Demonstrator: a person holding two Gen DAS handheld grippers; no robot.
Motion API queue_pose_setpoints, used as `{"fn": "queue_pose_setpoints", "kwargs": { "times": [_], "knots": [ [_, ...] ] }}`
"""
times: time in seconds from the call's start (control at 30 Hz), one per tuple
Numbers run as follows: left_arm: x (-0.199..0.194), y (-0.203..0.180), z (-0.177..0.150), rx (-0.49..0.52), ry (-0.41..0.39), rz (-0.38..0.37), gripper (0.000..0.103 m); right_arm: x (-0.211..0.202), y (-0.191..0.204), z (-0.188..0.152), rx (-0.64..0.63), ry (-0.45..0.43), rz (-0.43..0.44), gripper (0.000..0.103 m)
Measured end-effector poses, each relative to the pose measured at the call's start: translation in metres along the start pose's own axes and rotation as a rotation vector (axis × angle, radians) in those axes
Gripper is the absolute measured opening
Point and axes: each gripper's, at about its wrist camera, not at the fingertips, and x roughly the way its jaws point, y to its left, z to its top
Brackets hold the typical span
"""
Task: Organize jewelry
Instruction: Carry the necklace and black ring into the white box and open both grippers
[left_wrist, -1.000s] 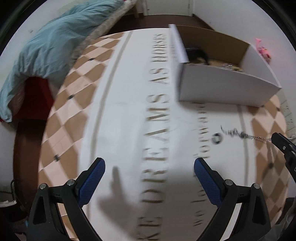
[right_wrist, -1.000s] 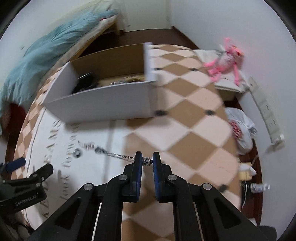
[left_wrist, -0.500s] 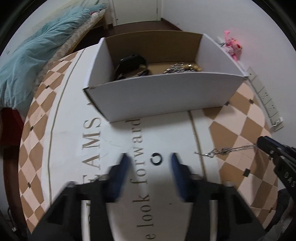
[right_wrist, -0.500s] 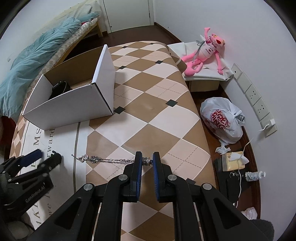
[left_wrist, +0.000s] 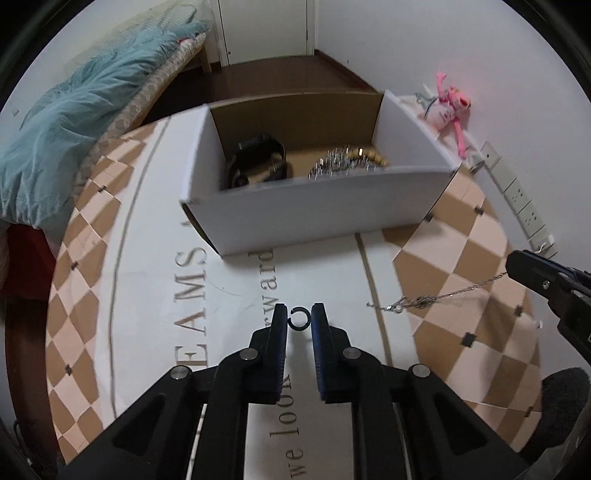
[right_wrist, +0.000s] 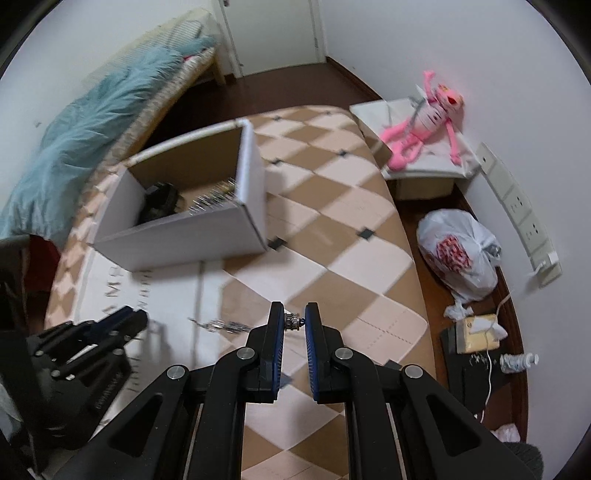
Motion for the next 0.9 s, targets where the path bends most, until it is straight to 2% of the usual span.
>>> {"fn": "queue_pose_setpoints", "kwargs": {
  "times": [0.2, 0.37, 0.57, 0.7, 0.9],
  "knots": [
    [-0.04, 0.006, 0.016, -0.016, -0.074, -0.03, 0.01, -0.036, 0.018, 0.023, -0.051, -0.044, 0.062, 0.012],
    [-0.061, 0.015, 0.04, -0.036, -0.101, -0.079, 0.01, -0.066, 0.029, 0.052, -0.089, -0.096, 0.1, 0.012],
    [-0.074, 0.027, 0.074, -0.041, -0.139, -0.071, 0.01, -0.087, 0.046, 0.098, -0.128, -0.155, 0.138, 0.012],
    [-0.066, 0.044, 0.098, -0.08, -0.117, -0.088, 0.01, -0.07, 0.058, 0.13, -0.14, -0.133, 0.161, 0.012],
    [-0.026, 0.071, 0.123, -0.164, -0.004, -0.158, 0.01, -0.013, 0.072, 0.163, -0.14, -0.015, 0.172, 0.012]
  ]
}}
